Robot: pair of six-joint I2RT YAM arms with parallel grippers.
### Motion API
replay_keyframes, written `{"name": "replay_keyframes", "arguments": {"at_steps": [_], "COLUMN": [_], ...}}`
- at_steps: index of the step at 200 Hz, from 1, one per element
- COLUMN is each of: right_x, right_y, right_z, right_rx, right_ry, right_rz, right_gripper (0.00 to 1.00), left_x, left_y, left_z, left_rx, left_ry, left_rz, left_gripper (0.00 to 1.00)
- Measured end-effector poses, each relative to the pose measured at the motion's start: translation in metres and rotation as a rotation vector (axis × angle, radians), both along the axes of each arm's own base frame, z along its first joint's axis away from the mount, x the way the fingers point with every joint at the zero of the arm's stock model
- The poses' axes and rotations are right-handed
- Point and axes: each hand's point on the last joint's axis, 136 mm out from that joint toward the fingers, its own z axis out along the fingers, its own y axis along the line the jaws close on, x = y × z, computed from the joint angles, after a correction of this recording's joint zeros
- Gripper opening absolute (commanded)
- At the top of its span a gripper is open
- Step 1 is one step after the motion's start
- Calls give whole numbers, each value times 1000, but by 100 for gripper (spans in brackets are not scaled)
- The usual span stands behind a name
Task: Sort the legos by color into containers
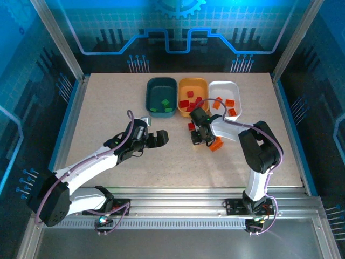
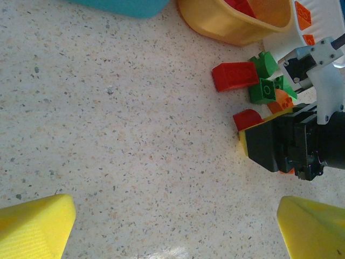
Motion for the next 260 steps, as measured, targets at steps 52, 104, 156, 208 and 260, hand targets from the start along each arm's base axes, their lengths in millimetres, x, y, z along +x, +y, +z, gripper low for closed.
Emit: {"name": "replay_keyframes", "arguments": {"at_steps": [52,104,156,208,260], "right_x": [-5,103,180,176,64], "right_y": [9,26,12,8,25], "right_z": [23,132,85,101,122], "right_rx": [29,171,135,147,144], "right_ry": [-29,-284,-221,-234,-265], "right_rz": [5,-109,-197,-201,-177], "right_gripper": [30,31,53,68,68], "left_x": [0,9,-5,-8,-5], "left_y": [1,37,57,43,25], "left_z": [0,-27,-33,-19,-36], "left_rx": [0,-131,-246,-310,-331], "left_ry": [1,92,141,124,177], "left_rz": [2,149,214,142,103], "left_gripper": [99,99,99,99,99]}}
